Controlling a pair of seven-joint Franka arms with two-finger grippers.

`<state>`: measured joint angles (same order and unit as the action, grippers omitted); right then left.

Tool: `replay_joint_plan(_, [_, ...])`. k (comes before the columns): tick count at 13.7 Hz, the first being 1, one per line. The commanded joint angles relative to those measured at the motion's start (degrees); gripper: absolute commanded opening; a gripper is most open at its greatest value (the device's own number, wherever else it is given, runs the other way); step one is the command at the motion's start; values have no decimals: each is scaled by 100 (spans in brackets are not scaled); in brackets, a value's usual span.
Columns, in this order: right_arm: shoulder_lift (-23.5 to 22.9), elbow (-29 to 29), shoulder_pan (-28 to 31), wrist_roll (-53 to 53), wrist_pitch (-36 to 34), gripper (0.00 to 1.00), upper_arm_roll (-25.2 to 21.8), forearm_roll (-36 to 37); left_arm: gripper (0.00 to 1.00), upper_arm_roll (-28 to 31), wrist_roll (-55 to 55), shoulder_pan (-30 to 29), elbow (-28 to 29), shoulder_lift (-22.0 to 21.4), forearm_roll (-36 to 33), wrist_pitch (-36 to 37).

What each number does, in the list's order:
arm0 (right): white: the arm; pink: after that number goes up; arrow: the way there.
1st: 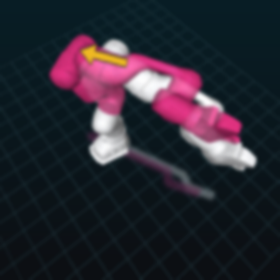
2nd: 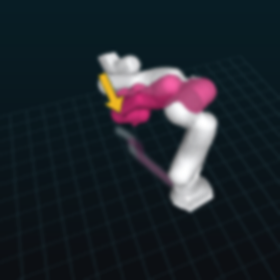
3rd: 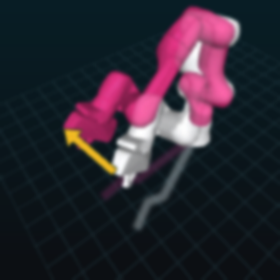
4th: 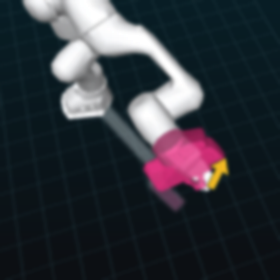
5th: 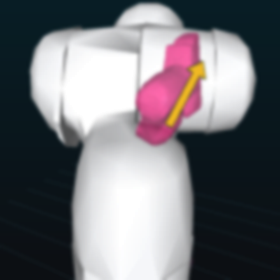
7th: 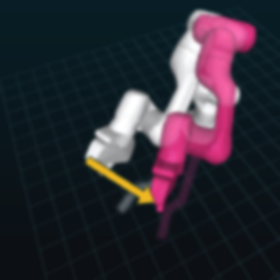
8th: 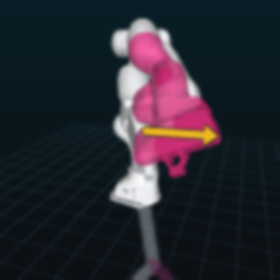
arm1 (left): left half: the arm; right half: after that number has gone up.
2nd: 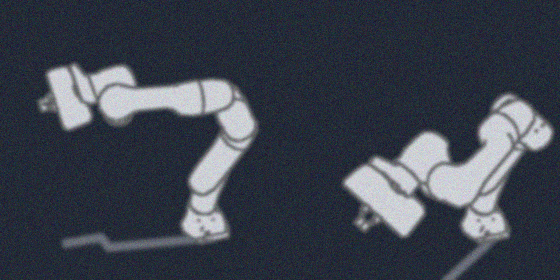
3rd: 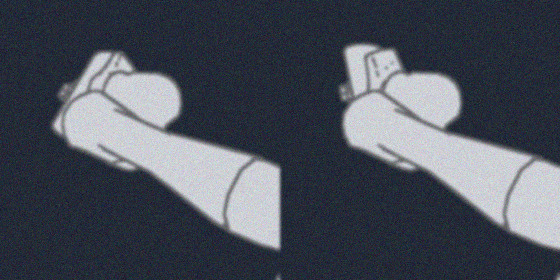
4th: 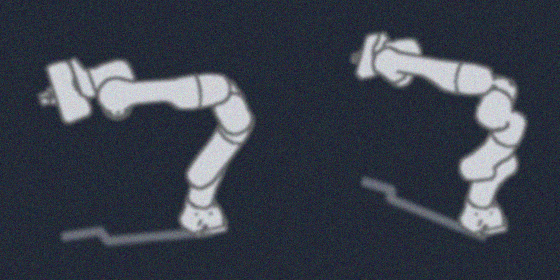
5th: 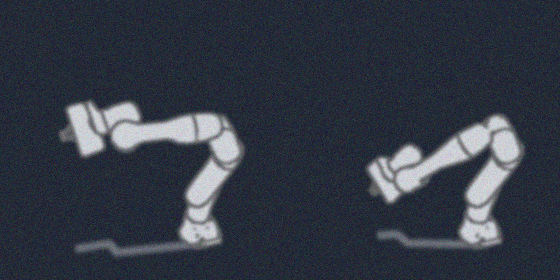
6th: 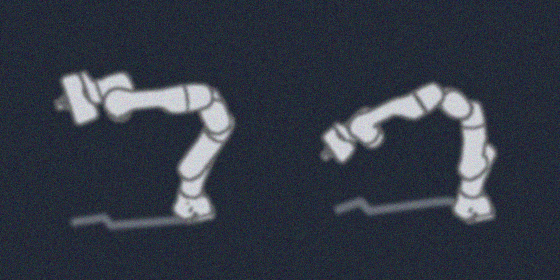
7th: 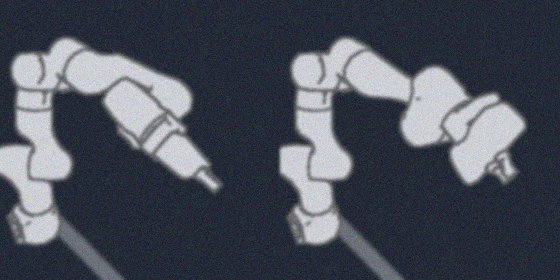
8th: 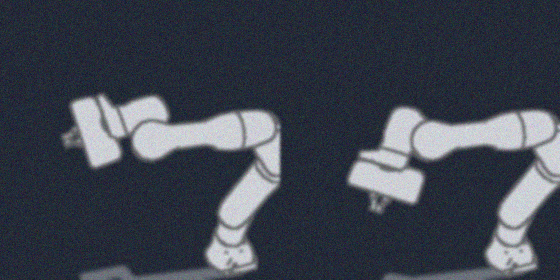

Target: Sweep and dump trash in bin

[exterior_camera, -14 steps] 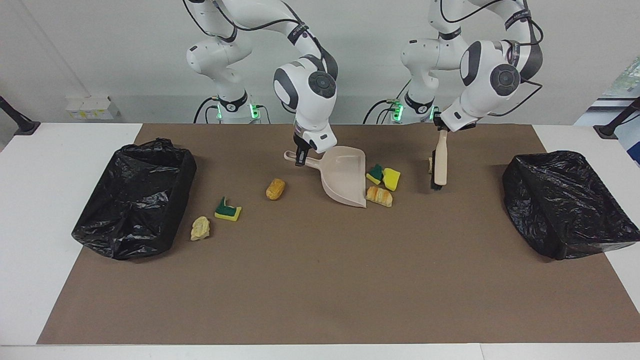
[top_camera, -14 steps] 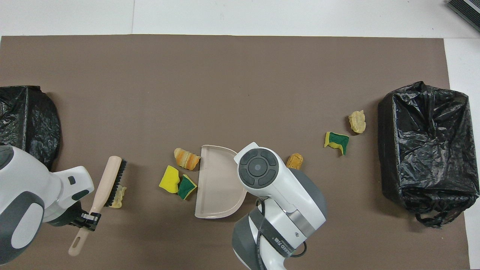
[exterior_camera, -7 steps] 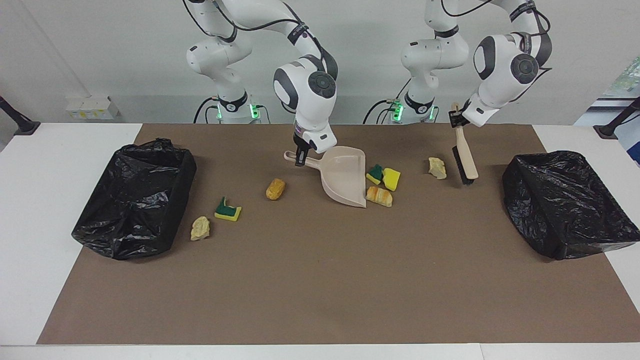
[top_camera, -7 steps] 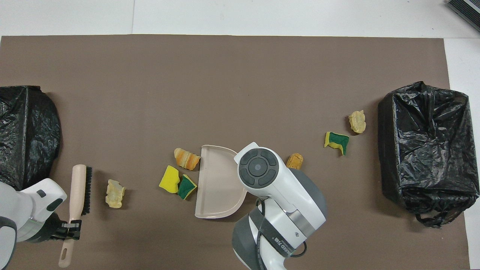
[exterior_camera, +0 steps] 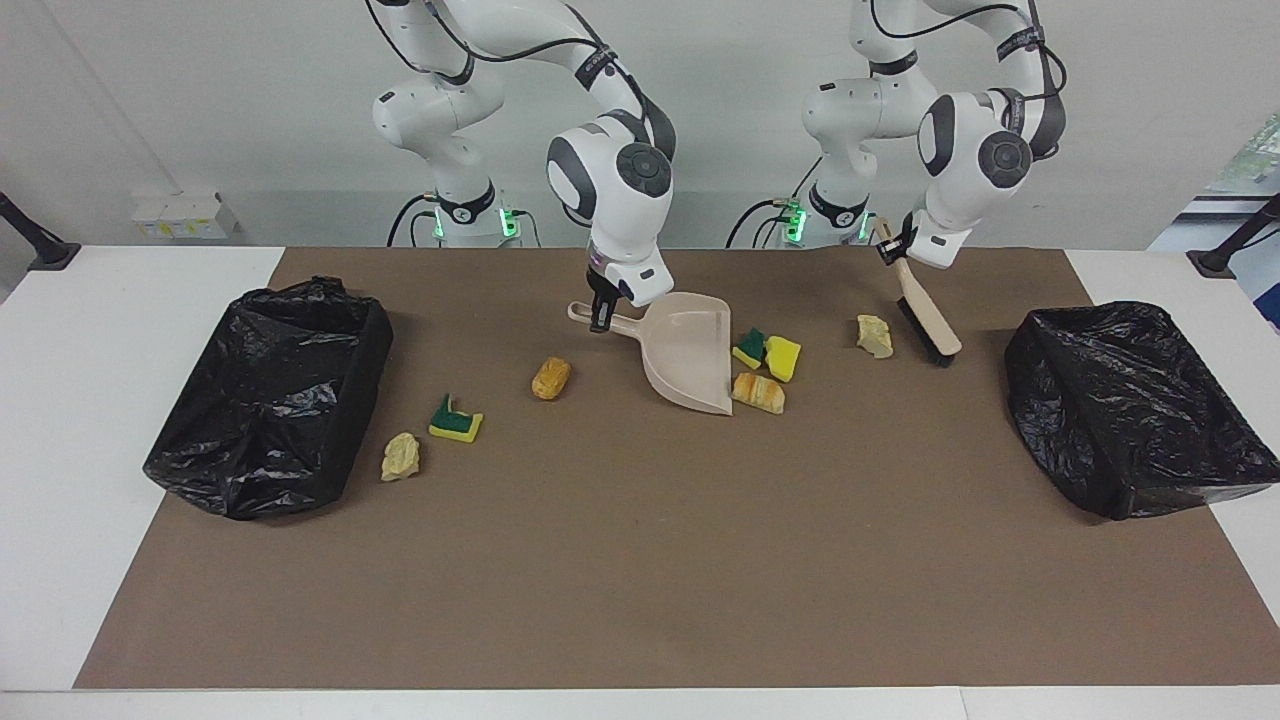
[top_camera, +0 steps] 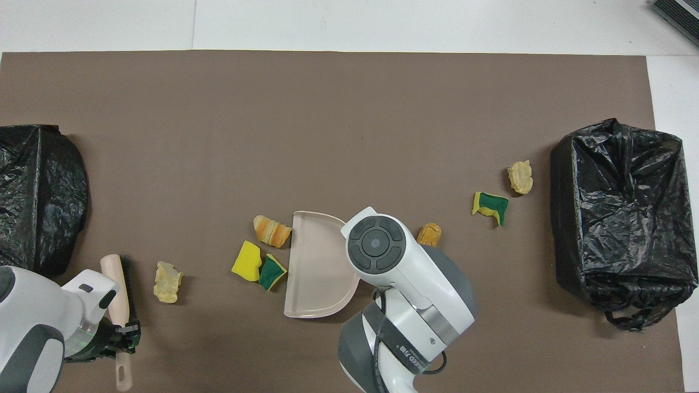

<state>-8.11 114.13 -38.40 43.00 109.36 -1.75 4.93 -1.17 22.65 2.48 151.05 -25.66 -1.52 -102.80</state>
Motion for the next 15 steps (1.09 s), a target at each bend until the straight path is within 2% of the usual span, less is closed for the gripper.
replay_joint_plan(1, [-15, 57, 60, -29, 147, 0, 26, 96, 0, 38, 800, 638, 65, 95, -76, -153])
replay_joint_plan(4, [-7, 57, 60, -64, 147, 0, 26, 87, 0, 38, 820, 981, -13, 332, -15, -293])
replay_joint_plan(7, [-15, 57, 60, -72, 147, 0, 26, 69, 0, 38, 1248, 1675, -251, 894, 230, -932])
replay_joint_plan(10, [-15, 57, 60, -81, 147, 0, 26, 69, 0, 38, 1330, 2107, -602, 1360, 625, -1119])
replay_joint_plan(13, [-15, 57, 60, -90, 147, 0, 26, 60, 0, 38, 1330, 2528, -813, 1625, 1092, -1461])
replay_joint_plan(15, [-15, 57, 60, -90, 156, 0, 26, 52, 0, 38, 1303, 2871, -910, 1652, 1285, -1506])
